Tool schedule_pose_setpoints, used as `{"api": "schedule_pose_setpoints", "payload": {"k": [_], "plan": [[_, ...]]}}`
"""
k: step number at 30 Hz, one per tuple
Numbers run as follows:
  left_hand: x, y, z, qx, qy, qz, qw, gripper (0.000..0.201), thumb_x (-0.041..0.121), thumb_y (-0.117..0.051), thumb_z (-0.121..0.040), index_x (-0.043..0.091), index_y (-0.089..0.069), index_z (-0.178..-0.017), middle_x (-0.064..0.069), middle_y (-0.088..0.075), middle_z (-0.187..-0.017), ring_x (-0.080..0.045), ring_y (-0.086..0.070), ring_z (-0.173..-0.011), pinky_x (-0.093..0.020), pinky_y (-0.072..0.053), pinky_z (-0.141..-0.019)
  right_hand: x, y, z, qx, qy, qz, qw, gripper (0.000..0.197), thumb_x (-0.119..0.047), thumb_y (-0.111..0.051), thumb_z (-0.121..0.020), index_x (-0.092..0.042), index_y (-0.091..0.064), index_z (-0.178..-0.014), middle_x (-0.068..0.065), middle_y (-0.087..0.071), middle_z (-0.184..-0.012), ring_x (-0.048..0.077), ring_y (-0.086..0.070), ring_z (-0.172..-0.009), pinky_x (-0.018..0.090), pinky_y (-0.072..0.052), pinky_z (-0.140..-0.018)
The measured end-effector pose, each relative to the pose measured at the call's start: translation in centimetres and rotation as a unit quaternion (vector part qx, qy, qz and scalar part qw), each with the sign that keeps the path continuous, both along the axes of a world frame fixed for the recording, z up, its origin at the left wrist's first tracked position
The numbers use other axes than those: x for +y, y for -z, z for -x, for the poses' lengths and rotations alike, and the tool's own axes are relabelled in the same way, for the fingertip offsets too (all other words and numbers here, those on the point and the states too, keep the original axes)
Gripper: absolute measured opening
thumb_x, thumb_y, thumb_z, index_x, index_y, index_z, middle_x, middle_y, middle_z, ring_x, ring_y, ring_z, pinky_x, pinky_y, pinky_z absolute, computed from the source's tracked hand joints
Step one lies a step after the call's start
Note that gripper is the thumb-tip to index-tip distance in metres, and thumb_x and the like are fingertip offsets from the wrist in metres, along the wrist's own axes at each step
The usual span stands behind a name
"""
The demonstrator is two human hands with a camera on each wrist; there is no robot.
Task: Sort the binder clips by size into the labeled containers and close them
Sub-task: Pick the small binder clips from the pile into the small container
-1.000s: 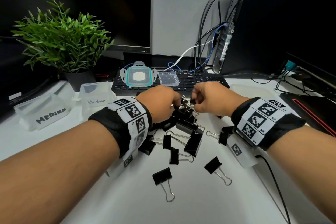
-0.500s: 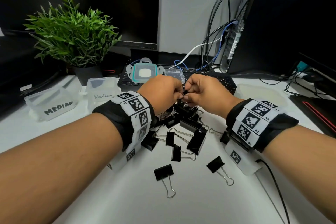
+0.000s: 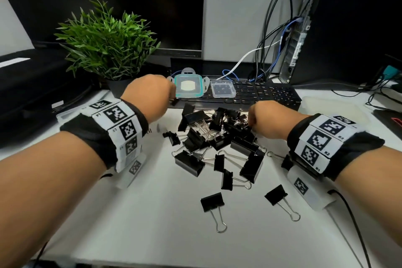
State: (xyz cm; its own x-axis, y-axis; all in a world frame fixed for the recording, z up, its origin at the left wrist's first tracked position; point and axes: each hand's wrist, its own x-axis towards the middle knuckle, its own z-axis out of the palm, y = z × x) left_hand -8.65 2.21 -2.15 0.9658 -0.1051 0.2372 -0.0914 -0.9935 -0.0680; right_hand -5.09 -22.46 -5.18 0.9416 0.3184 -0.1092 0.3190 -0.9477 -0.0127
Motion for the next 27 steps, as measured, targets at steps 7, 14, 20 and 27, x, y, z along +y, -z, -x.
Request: {"api": "schedule_pose_setpoints", "payload": {"k": [7, 14, 20, 27], "plan": [[1.1, -0.3, 0.4, 0.031, -0.074, -0.019, 0.997, 0.031, 0.000, -0.046, -0.083, 0.011, -0.066, -0.103, -0.011, -0.065, -0.099, -0.033, -0.059, -0.094, -0.041, -0.051, -0.078, 0.8, -0.1, 0.0, 0.030, 0.005, 0.056, 0.998, 0.025, -0.007, -0.050, -0.090, -0.005, -0.067, -0.108, 0.011, -0.066, -0.111, 0.026, -0.063, -0.102, 0.032, -0.053, -0.086], [1.3, 0.0, 0.6, 0.123, -0.119, -0.047, 0.984, 0.029, 0.003, -0.046, -0.086, 0.012, -0.065, -0.106, -0.009, -0.063, -0.106, -0.029, -0.060, -0.098, -0.035, -0.048, -0.077, 1.1, -0.2, -0.1, 0.031, -0.001, 0.059, 0.998, 0.025, -0.009, -0.051, -0.090, -0.004, -0.066, -0.109, 0.011, -0.066, -0.112, 0.025, -0.063, -0.104, 0.030, -0.051, -0.082], [1.0, 0.0, 0.1, 0.083, -0.108, -0.008, 0.991, 0.029, 0.034, -0.054, -0.091, 0.016, -0.062, -0.112, -0.007, -0.062, -0.108, -0.026, -0.057, -0.102, -0.036, -0.050, -0.085, 0.5, -0.1, -0.7, 0.010, 0.032, 0.028, 0.999, 0.023, -0.005, -0.052, -0.089, -0.005, -0.068, -0.106, 0.011, -0.066, -0.104, 0.026, -0.063, -0.097, 0.029, -0.050, -0.077], [1.6, 0.4, 0.3, 0.222, -0.117, -0.064, 0.966, 0.084, 0.049, -0.075, -0.070, 0.022, -0.038, -0.141, -0.002, -0.051, -0.133, -0.023, -0.049, -0.122, -0.037, -0.046, -0.096, 0.1, 0.3, -1.1, 0.034, 0.047, -0.001, 0.998, 0.026, -0.011, -0.050, -0.091, -0.006, -0.067, -0.110, 0.012, -0.066, -0.108, 0.027, -0.063, -0.100, 0.031, -0.050, -0.082]]}}
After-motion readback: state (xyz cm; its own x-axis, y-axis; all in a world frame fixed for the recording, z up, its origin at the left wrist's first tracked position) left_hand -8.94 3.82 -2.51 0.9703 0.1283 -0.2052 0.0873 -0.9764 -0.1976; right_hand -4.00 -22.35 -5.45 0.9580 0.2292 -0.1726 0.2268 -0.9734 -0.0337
